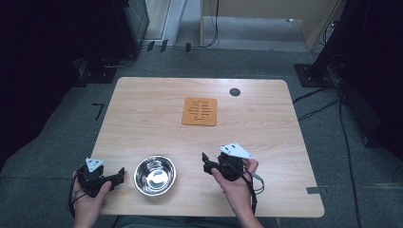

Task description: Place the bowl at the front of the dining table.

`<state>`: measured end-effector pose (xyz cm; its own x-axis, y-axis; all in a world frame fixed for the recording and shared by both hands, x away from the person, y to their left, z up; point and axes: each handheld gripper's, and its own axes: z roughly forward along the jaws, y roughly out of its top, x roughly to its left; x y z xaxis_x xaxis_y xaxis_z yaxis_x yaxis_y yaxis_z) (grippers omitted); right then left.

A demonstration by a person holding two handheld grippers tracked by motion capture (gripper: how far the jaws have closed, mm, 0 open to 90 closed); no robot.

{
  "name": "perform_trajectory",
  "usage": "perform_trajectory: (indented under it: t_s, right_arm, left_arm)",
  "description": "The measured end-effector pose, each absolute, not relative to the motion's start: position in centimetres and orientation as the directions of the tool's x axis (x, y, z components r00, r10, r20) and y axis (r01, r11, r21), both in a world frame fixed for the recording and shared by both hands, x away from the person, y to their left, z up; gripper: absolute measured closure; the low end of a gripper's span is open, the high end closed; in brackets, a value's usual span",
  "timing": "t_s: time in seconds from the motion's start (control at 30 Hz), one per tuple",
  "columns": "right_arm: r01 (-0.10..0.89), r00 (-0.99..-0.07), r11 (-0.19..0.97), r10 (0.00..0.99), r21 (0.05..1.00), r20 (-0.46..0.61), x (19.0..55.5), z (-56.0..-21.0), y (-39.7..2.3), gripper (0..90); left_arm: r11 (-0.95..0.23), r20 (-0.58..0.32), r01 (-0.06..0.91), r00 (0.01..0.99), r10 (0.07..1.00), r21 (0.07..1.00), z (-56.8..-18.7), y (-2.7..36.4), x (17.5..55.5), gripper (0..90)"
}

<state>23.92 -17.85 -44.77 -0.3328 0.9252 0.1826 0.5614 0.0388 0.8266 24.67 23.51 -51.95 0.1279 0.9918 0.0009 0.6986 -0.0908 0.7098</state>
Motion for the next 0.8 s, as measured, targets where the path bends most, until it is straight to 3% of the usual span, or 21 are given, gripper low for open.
perform_trajectory:
  t_s: [0.8]
  right_arm:
    - [0.598,-0.492,0.139,0.841,0.789,0.225,24.7,-45.6,-9.4,22.8]
  left_arm:
    - [-0.086,0.000,0.699,0.122,0.992,0.710,-51.9,23.5,24.6,0.0]
